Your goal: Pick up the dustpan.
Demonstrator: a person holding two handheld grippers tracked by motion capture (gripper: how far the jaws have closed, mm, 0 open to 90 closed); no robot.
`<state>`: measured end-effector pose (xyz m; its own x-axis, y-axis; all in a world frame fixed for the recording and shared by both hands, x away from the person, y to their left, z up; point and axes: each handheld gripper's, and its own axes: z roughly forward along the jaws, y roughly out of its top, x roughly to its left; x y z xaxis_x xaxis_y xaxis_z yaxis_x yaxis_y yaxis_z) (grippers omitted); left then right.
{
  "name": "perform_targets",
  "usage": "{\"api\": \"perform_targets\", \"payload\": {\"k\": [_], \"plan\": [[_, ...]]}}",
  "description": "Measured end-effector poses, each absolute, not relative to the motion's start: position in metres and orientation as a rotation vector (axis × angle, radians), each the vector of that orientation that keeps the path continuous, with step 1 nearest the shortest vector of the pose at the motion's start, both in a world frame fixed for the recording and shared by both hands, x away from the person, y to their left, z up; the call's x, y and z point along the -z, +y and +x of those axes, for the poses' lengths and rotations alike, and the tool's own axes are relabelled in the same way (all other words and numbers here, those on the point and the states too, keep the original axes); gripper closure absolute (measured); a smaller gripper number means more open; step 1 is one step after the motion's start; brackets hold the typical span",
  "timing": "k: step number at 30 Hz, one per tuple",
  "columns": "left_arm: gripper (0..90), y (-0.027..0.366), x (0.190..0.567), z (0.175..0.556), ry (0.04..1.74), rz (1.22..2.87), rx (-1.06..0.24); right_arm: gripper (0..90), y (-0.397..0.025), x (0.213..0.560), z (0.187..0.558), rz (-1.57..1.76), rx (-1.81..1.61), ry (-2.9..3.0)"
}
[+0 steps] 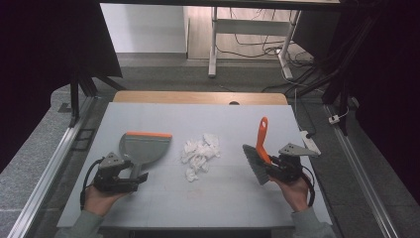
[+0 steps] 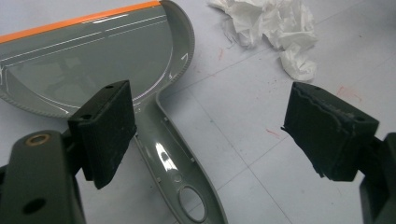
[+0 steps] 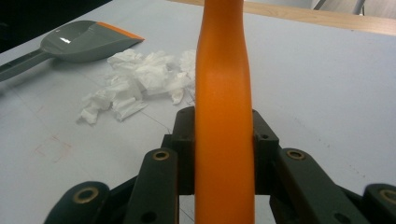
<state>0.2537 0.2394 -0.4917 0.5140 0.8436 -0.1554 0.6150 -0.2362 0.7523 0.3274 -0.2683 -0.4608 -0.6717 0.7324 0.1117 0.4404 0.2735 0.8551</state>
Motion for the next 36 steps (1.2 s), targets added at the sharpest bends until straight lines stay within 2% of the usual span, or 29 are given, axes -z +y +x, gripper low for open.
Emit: {"api": "perform_targets", "payload": {"k": [26,36], "plan": [[17.8,0.2406,0.4902,0.2539,1.210,1.961,-0.367,70.0,-0.2680,0.4604,0.3268,1.067,-1.350,2.246],[16.4,0.2359,0.4852,0.2569,1.263,2.034,-0.364,70.0,-0.2693,0.4602,0.3270,1.069,-1.348,2.245]]}}
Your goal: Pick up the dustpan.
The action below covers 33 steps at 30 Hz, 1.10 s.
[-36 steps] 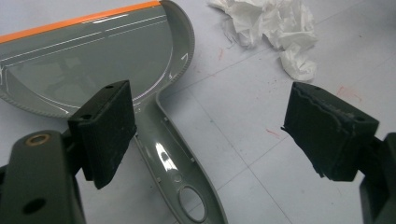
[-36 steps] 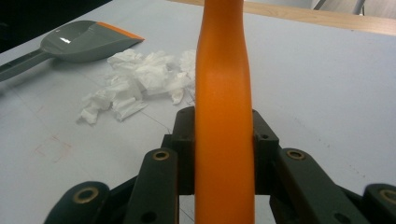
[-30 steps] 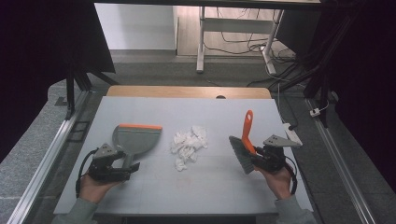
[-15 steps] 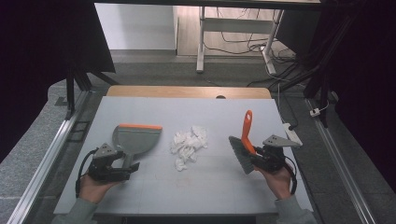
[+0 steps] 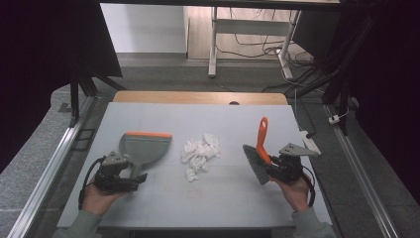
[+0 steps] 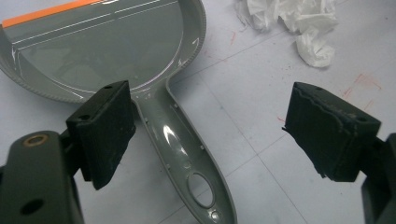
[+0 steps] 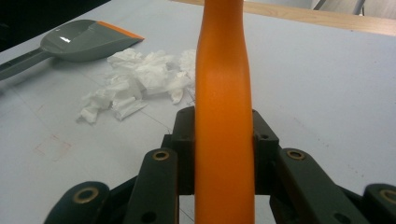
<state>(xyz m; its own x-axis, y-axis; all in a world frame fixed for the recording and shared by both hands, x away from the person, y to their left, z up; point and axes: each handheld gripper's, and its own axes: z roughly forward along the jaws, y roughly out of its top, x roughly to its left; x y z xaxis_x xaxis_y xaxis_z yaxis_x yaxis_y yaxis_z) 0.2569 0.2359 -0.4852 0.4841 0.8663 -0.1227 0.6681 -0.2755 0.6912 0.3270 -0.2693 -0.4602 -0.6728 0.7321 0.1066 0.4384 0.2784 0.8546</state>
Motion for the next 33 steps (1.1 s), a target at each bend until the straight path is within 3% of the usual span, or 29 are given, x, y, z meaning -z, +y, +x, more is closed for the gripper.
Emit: {"api": "perform_targets", "payload": {"k": [10,14,15,33], "plan": [[8.0,0.236,0.475,0.259,1.273,2.061,-0.415,70.0,-0.269,0.459,0.327,1.065,-1.357,2.239],[6.1,0.234,0.472,0.266,1.340,2.065,-0.404,70.0,-0.270,0.460,0.327,1.068,-1.350,2.243],[5.4,0.231,0.472,0.271,1.432,2.062,-0.460,70.0,-0.269,0.460,0.327,1.067,-1.348,2.243],[11.8,0.222,0.497,0.288,1.647,2.010,-0.353,70.0,-0.268,0.462,0.329,1.056,-1.367,2.261]]}}
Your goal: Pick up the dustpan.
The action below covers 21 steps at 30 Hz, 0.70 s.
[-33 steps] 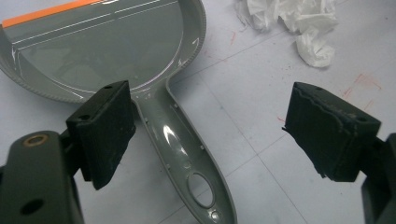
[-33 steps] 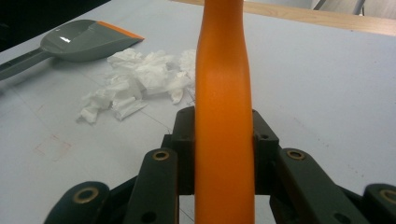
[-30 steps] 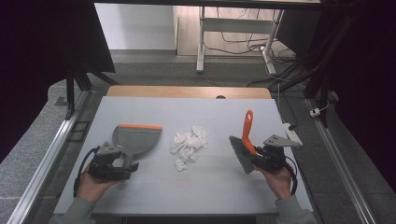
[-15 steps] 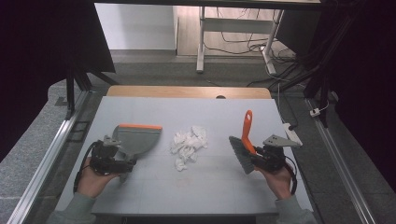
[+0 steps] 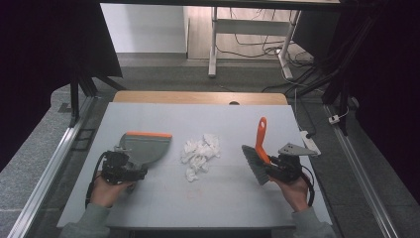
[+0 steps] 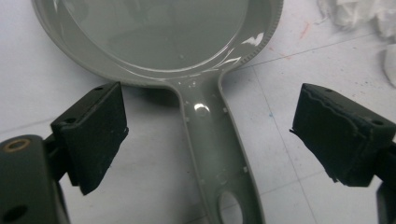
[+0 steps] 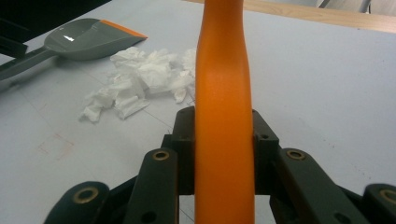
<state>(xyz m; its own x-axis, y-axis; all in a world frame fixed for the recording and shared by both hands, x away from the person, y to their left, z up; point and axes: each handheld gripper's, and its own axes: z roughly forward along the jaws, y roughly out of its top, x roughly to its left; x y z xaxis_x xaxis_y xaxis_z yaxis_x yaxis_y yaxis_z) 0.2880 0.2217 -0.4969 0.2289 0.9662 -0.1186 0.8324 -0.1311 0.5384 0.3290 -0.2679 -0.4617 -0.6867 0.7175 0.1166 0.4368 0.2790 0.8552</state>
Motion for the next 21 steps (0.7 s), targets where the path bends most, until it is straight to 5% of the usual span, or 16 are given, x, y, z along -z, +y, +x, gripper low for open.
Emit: {"api": "perform_targets", "payload": {"k": [21], "plan": [[27.7,0.222,0.521,0.297,1.708,1.978,-0.322,69.9,-0.271,0.462,0.330,1.070,-1.352,2.252]]}}
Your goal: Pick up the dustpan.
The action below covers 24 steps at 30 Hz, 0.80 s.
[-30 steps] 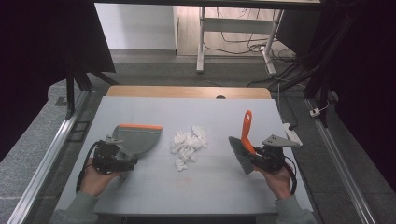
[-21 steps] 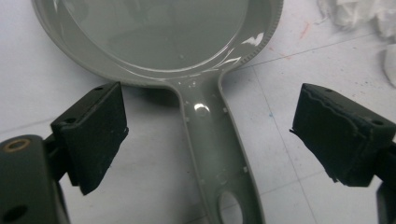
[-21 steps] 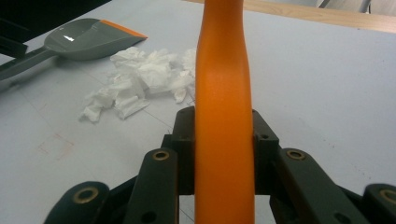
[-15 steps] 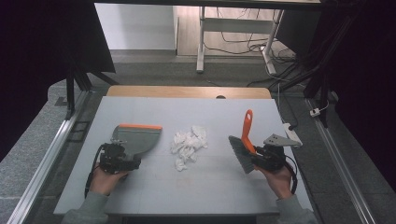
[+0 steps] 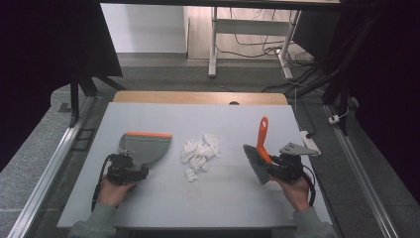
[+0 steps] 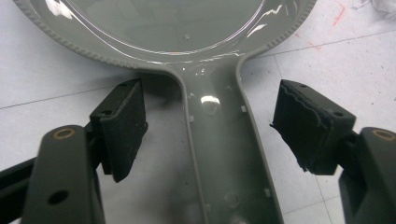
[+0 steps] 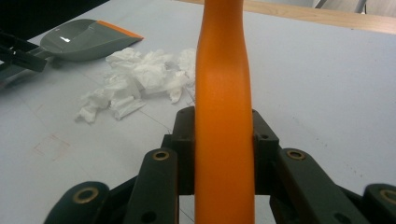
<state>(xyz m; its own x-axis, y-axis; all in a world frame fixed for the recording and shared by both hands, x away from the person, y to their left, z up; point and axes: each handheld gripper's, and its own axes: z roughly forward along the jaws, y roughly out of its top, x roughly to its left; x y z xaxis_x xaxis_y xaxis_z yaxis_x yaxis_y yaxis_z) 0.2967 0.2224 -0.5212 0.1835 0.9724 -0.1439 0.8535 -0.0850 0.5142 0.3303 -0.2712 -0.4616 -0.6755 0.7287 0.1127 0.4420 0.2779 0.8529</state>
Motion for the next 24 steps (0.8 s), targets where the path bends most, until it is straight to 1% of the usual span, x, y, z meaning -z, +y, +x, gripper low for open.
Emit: {"api": "perform_targets", "payload": {"k": [12,19,24], "plan": [[39.2,0.2249,0.5260,0.3005,1.731,1.937,-0.308,69.9,-0.2723,0.4622,0.3300,1.077,-1.339,2.254],[47.2,0.2260,0.5267,0.3014,1.734,1.918,-0.293,70.0,-0.2727,0.4627,0.3301,1.080,-1.337,2.253],[54.4,0.2264,0.5266,0.3013,1.723,1.906,-0.290,70.0,-0.2724,0.4630,0.3299,1.081,-1.334,2.253]]}}
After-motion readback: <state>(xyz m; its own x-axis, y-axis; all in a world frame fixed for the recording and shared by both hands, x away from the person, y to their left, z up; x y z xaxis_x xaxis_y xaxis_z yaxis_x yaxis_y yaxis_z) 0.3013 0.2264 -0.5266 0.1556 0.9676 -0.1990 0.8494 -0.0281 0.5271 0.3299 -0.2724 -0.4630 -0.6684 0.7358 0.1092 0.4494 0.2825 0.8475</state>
